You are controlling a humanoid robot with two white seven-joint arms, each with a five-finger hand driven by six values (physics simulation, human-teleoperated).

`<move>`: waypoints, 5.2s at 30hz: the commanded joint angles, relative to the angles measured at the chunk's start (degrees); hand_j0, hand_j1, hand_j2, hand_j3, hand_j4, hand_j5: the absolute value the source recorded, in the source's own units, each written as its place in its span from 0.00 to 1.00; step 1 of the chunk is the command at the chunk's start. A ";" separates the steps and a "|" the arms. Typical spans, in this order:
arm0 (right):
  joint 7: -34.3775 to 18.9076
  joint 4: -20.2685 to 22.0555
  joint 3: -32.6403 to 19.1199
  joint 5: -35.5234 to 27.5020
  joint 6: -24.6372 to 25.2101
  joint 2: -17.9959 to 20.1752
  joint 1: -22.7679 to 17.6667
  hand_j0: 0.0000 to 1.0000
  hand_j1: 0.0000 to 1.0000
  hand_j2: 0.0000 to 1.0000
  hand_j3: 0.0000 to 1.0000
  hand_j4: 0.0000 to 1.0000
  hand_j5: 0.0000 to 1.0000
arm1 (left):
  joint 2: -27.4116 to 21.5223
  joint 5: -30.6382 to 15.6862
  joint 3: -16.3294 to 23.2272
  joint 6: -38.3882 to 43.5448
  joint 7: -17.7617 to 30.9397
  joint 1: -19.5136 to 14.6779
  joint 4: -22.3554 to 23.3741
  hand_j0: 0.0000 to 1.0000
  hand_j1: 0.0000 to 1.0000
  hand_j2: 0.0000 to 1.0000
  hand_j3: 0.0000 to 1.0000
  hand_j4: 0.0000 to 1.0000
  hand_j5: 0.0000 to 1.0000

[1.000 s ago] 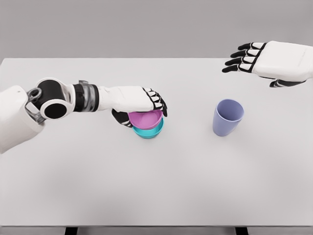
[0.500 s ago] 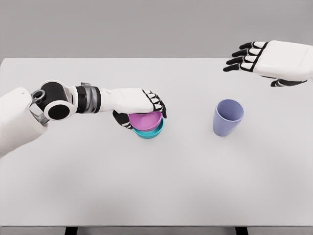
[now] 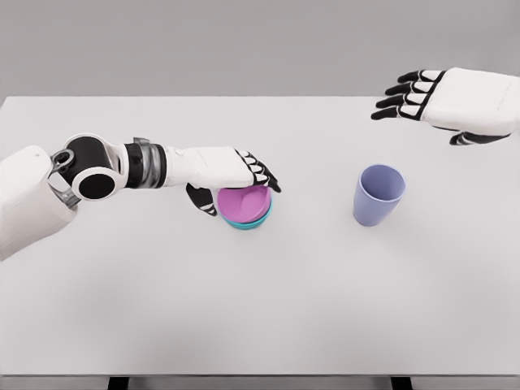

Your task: Stacking bowl and cup with both arms

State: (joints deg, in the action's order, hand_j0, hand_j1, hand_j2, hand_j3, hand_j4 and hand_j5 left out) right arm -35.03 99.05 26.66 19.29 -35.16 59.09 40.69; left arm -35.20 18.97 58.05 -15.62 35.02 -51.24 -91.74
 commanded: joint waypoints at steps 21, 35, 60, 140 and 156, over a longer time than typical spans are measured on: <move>0.03 -0.53 -5.31 -3.55 0.16 1.56 -5.09 1.00 1.00 1.00 1.00 1.00 1.00 | -23.07 -45.43 -15.24 -17.69 -0.02 8.96 -0.63 1.00 1.00 1.00 1.00 1.00 1.00; 0.03 1.49 -8.65 -12.45 0.16 2.52 -5.45 1.00 1.00 1.00 1.00 1.00 1.00 | -24.21 -53.16 -25.00 -19.38 -0.02 23.99 5.70 1.00 1.00 1.00 1.00 1.00 1.00; 0.03 -0.79 11.83 -2.77 0.16 -2.05 1.06 1.00 1.00 1.00 1.00 1.00 1.00 | -23.07 -53.25 -25.09 -19.38 -0.02 24.26 7.72 1.00 1.00 1.00 1.00 1.00 1.00; 0.03 -13.45 18.25 1.01 0.16 -12.42 6.59 0.61 0.61 0.61 0.61 0.61 0.61 | -21.57 -53.51 -25.18 -19.38 -0.02 24.26 8.95 1.00 1.00 1.00 1.00 1.00 1.00; 0.03 -9.41 14.38 0.92 0.16 -26.92 9.67 0.62 0.62 0.62 0.62 0.62 0.62 | -20.96 -53.51 -25.61 -19.38 -0.02 24.35 9.83 1.00 1.00 1.00 1.00 1.00 1.00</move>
State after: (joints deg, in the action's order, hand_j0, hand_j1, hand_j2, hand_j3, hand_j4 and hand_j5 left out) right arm -34.98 88.77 41.21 20.65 -35.21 34.19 50.36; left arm -56.13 -34.06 32.52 -35.13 35.01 -26.89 -81.91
